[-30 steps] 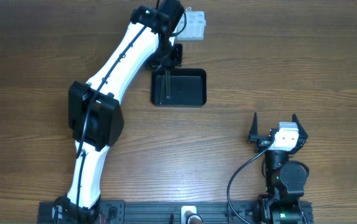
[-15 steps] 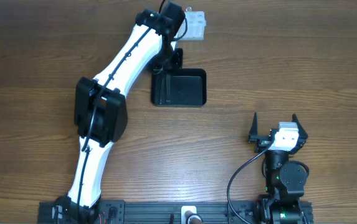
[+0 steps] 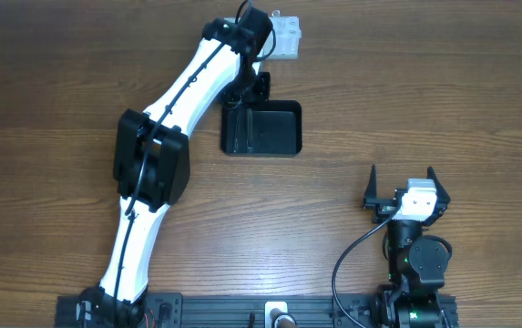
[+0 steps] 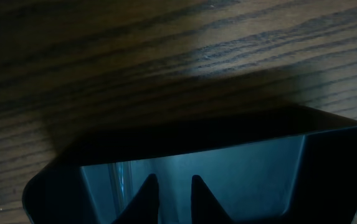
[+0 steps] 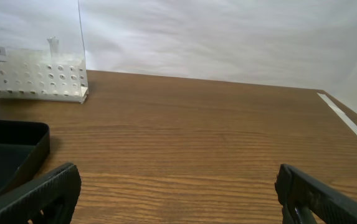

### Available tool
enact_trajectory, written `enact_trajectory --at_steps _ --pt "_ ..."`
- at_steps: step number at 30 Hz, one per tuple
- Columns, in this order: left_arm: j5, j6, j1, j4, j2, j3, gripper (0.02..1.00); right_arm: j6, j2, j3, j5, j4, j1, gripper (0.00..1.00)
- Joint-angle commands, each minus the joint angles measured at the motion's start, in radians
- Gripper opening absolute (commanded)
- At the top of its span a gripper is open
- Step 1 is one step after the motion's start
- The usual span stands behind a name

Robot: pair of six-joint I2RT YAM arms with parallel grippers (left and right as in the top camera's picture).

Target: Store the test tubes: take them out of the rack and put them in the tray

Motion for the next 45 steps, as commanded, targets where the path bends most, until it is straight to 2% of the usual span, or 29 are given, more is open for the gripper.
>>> enact_trajectory --at_steps 1,16,20,27,40,42,45 --pt "0.014 -0.014 -0.002 0.004 0.04 0.013 0.038 -0.001 -0.009 -0.005 -0.005 -0.004 0.005 0.991" --pt "0.014 -0.014 -0.002 0.03 0.076 0.013 0.042 -0.001 -0.009 -0.005 -0.005 -0.004 0.005 0.991" --pt "0.014 -0.014 -0.002 0.039 0.076 0.013 0.141 -0.001 -0.009 -0.005 -0.005 -0.004 0.005 0.993" --pt "0.031 -0.014 -0.002 0.037 0.071 0.013 0.222 -0.001 -0.009 -0.005 -0.005 -0.004 0.005 0.993" --pt "0.036 -0.014 -0.004 0.033 -0.089 0.013 0.235 -0.001 -0.009 -0.005 -0.005 -0.004 0.005 0.993" --pt "0.033 -0.013 -0.004 0.034 -0.14 0.013 0.277 -0.001 -0.009 -0.005 -0.005 -0.004 0.005 0.991" --pt "0.01 -0.014 -0.004 0.034 -0.21 0.013 0.435 -0.001 -0.009 -0.005 -0.005 -0.004 0.005 0.991"
